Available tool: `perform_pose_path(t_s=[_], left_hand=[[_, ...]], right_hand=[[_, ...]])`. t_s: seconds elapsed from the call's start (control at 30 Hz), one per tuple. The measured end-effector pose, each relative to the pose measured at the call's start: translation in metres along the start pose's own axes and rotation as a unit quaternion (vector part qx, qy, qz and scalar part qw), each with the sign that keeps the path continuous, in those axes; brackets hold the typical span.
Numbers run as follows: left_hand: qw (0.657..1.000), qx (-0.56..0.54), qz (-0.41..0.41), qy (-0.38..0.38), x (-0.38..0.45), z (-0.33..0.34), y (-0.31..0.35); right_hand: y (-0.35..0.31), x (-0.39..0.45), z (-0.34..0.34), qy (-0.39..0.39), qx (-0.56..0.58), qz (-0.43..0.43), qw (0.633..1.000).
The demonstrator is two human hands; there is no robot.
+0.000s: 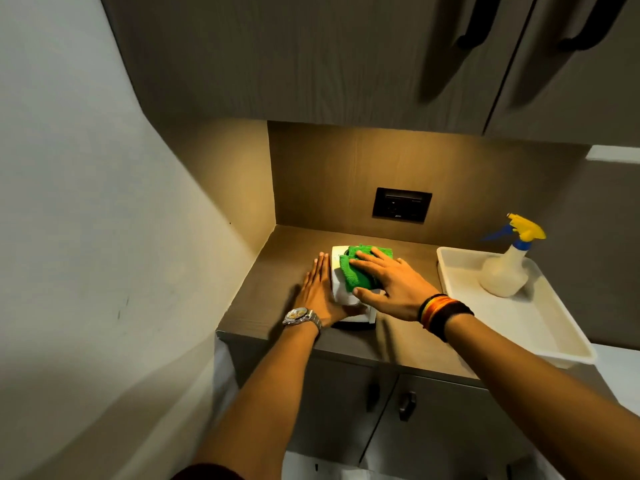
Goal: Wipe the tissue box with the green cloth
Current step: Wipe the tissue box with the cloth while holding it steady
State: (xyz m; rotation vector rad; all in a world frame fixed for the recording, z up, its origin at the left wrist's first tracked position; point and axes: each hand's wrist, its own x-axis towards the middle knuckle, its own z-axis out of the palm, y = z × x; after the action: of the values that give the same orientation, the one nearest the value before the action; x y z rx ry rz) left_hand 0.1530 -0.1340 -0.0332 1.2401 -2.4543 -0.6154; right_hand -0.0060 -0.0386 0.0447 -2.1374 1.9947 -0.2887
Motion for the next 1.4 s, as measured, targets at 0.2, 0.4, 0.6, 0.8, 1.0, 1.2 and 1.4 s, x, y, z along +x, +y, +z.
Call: perform_pose_path(t_s=[0.2, 0.4, 0.6, 0.8, 1.0, 1.2, 1.4], left_hand=[[0.972, -0.194, -0.081, 0.104, -0.012, 0.034, 0.027], [0.961, -0.217, -0.088, 0.15, -0.017, 0.06, 0.051], [0.955, -0.248, -0.076, 0.144, -0.007, 0.053, 0.033], [0.954, -0.25, -0.053, 0.158, -0.005, 0.053, 0.032], [0.953, -0.249, -0.059, 0.165, -0.005, 0.055, 0.032], [0.955, -0.241, -0.032, 0.173, -0.005, 0.053, 0.03], [0.948, -0.255, -0.067, 0.176, -0.001, 0.06, 0.027]], right_hand=[[-0.01, 0.012, -0.011, 0.105, 0.047, 0.038, 0.993], [0.012, 0.01, -0.012, 0.01, 0.039, 0.034, 0.999], [0.008, 0.017, 0.009, -0.002, -0.045, 0.026, 0.999], [0.012, 0.018, 0.009, -0.002, -0.024, 0.043, 0.999], [0.011, 0.051, 0.006, 0.013, -0.042, 0.037, 0.998], [0.005, 0.034, 0.011, 0.029, -0.038, -0.07, 0.996], [0.033, 0.015, 0.005, 0.011, 0.023, -0.093, 0.995]])
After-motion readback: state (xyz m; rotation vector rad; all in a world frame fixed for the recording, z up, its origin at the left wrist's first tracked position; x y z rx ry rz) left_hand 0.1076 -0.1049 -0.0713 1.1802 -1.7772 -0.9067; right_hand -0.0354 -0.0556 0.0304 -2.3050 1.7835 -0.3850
